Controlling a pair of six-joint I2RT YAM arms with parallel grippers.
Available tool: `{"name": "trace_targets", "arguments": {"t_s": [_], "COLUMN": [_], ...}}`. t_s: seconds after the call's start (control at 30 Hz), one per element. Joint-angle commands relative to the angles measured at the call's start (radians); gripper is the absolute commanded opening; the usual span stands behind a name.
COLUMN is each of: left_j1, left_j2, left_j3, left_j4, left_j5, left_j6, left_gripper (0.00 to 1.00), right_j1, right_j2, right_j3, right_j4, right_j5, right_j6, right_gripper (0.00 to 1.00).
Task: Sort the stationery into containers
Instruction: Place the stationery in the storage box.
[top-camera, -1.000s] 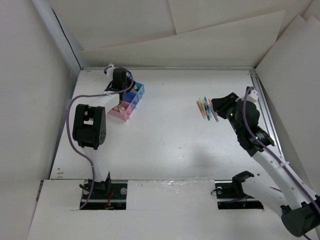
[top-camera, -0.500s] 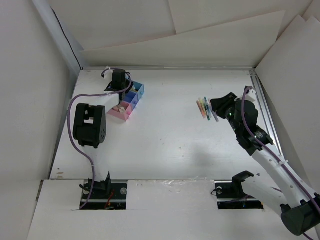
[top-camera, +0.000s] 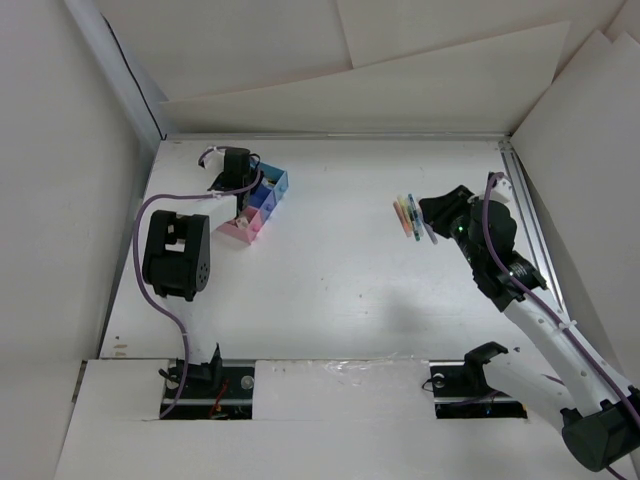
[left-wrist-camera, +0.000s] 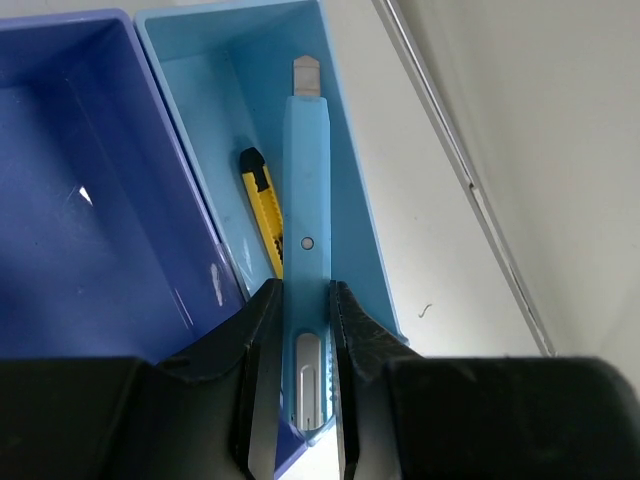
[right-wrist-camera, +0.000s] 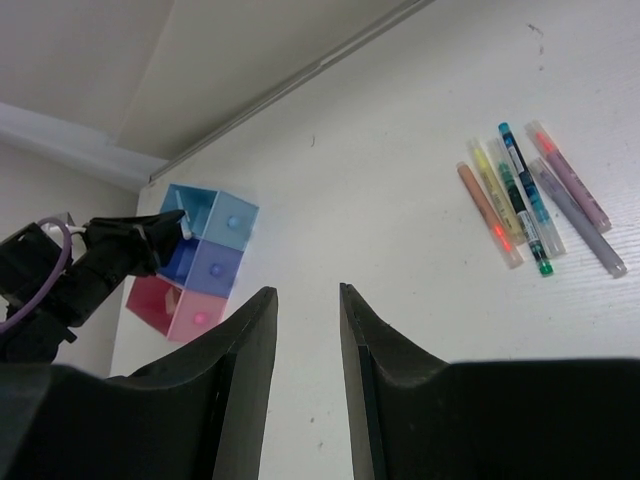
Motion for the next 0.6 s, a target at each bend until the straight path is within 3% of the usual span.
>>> {"name": "trace_targets", "arguments": {"t_s": [0.0,0.2,0.37,0.43,0.53,0.57], "left_j1": [0.007,0.007,-0.003,-0.015,-0.084,-0.110], "left_j2": [-0.023,-0.081,-0.161,-0.198,-0.311,-0.342], "left_j3": [0.042,0.001,-0.036,-0.068,-0.175,-0.206], "left_j4": [0.003,0.025,0.083,0.097,0.221,0.283], "left_j5": [-0.013,-0.022,-0.013,-0.013,-0.002,-0.002], "left_j6": [-0.009,0.023,0.055,0.075,0.148,0.170], "left_gripper": [0.12,0.39,0.44,0.44,0.35,0.32], "right_j1": [-0.004,-0.004,-0.004,-0.004,-0.004,-0.004], "right_j2": [-0.006,0.025,0.043,0.053,0.088,0.102], "right_j3": [0.009,0.018,0.027,0.028,0.028,0.028], "right_j4": [0.055,0.065,0.065,0.065,0.065,0.065], "right_j5": [-0.021,-0.039,-0.039,-0.029,-0.002,0.013], "right_j6": [-0.016,-0.016,-0.016,-0.016,-0.025,-0.025], "right_gripper": [0.37,0.39,0.39,0.32,0.05,0.02]}}
